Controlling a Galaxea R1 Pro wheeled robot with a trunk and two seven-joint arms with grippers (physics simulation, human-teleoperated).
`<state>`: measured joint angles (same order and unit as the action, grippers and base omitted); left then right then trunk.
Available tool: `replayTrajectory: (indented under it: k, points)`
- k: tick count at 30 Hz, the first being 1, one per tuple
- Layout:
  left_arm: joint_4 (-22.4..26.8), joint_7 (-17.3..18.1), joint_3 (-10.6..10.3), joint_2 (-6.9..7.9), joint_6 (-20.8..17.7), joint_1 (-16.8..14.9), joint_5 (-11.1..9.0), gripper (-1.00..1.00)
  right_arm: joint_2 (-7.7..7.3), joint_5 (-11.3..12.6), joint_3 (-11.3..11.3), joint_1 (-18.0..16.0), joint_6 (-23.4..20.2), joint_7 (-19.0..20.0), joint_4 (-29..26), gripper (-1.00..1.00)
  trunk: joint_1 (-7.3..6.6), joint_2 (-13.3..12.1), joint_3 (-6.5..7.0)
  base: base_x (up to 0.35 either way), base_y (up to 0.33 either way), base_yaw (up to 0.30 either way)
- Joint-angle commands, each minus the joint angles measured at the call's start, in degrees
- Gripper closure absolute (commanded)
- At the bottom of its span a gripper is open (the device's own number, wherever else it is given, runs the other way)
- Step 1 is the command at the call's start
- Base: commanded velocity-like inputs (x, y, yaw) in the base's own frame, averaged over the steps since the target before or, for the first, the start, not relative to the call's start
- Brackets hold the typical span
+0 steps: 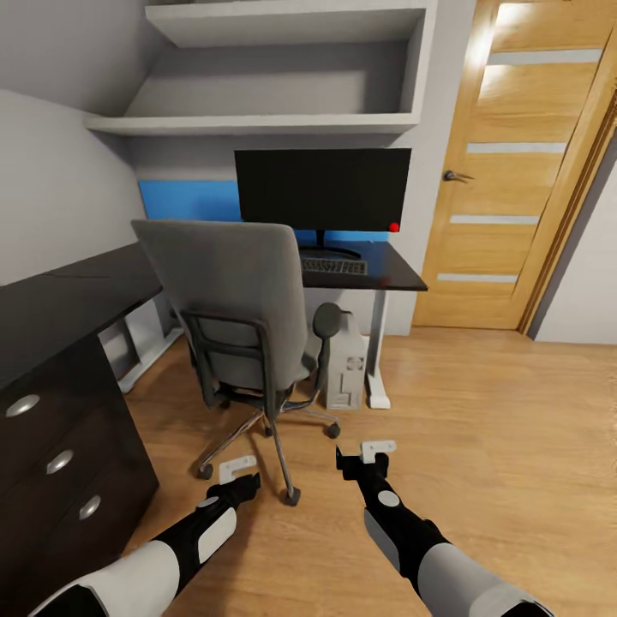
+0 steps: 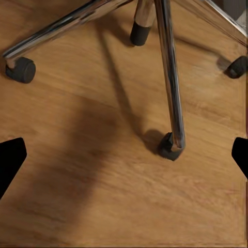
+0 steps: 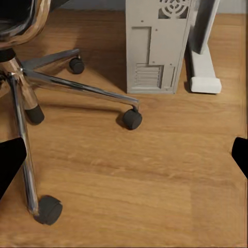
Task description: In the bedroom, organize the workspace by keeping the computer under the desk, ensuring the monitor is on the desk, placing the keyboard on the desk next to the monitor, placing the mouse on the desk next to the keyboard, moving the folder from the swivel chair onto the desk next to the mouse, stacking the notebook on top of the folder with the pen on top of the notebook, and positioning the swivel chair next to the desk.
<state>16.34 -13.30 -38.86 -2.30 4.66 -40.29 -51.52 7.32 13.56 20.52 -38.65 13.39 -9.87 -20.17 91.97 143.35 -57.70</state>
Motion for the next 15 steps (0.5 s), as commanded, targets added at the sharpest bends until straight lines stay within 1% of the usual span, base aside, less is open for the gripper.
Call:
replayTrajectory:
  k: [1,6,10,11,15]
  points:
    - [0.0,-0.3,-0.5,-0.03,0.3,0.0,-0.5,-1.00,-0.08,0.5,0.5,-0.1,0.2,-0.3,0.0,-1.00,-0.07,0.0,0.17,-0.302,-0.129,0.000]
    - [0.0,-0.3,-0.5,-0.06,0.3,0.0,-0.5,-1.00,-0.11,0.7,0.5,-0.1,0.2,-0.3,0.0,-1.00,-0.20,-0.1,1.28,-0.310,-0.105,0.000]
    - [0.0,-0.2,-0.5,-0.01,0.2,0.0,-0.6,-1.00,-0.05,0.8,0.6,-0.1,0.1,-0.3,0.0,-1.00,-0.31,-0.1,2.16,-0.327,-0.033,0.000]
    - [0.1,-0.2,-0.4,-0.03,0.2,0.0,-0.6,-1.00,-0.04,0.8,0.6,-0.1,0.0,-0.3,0.0,-1.00,-0.53,-0.5,2.34,-0.276,-0.008,0.000]
    - [0.1,-0.4,-0.3,0.00,0.2,0.0,-0.5,-1.00,-0.03,0.9,0.6,-0.1,-0.1,-0.3,0.0,-1.00,-1.41,-2.1,3.06,-0.089,-0.002,0.000]
